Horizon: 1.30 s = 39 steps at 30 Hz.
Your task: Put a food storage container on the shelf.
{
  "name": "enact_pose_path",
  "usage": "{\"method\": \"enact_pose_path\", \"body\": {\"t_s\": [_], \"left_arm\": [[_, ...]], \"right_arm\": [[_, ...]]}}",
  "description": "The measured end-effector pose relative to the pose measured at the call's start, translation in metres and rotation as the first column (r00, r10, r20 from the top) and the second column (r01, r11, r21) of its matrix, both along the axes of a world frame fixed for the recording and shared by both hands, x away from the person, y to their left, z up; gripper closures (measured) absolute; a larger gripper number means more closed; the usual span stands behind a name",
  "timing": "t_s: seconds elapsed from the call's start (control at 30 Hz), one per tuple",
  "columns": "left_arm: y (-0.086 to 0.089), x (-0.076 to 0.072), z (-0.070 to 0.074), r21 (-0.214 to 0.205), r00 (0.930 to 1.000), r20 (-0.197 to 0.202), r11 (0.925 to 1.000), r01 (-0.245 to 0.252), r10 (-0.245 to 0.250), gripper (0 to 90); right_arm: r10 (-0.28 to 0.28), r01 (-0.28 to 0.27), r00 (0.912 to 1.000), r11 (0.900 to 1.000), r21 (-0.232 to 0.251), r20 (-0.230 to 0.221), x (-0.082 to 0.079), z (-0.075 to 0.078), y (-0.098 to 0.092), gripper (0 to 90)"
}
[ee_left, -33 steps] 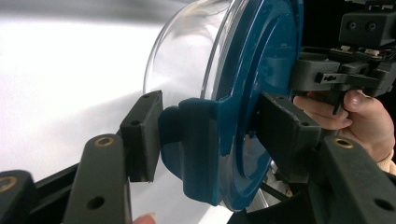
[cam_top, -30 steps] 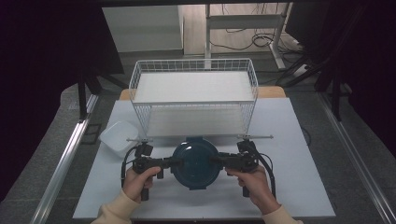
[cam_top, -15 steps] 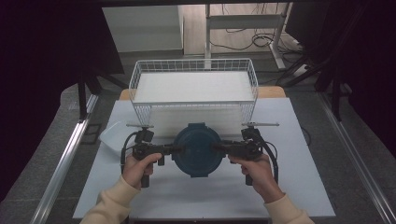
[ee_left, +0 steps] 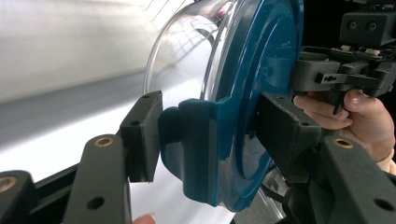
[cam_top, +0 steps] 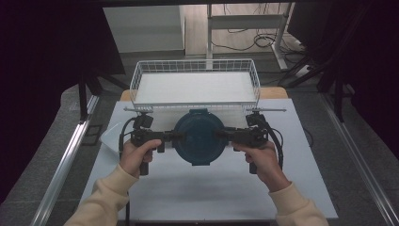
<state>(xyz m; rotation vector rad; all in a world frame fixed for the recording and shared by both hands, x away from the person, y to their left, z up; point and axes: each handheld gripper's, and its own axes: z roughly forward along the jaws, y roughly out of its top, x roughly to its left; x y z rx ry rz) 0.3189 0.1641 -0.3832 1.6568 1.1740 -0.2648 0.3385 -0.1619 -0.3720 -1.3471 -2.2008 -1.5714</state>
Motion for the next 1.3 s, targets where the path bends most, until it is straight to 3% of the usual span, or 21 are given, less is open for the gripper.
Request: {"method": "enact_pose_path", "body": {"t_s": [0.27,0.97,1.3], "left_arm": [[0.0,0.006,0.022,0.009,0.9997,0.026,0.9999,0.004,-0.004,42.0],[0.002,0.033,0.06,0.013,0.9979,0.063,0.9998,0.014,-0.015,41.4],[0.005,0.055,0.072,0.004,0.9985,0.045,0.9995,0.03,-0.03,41.0]], "right_arm": [[0.004,-0.004,0.9998,1.0,0.003,0.019,0.005,0.022,0.0,40.0],[0.014,-0.014,0.9985,0.9998,-0.014,0.052,0.027,0.06,0.001,40.4],[0.012,-0.01,0.998,0.9996,-0.028,0.062,0.043,0.076,0.005,40.4]]}}
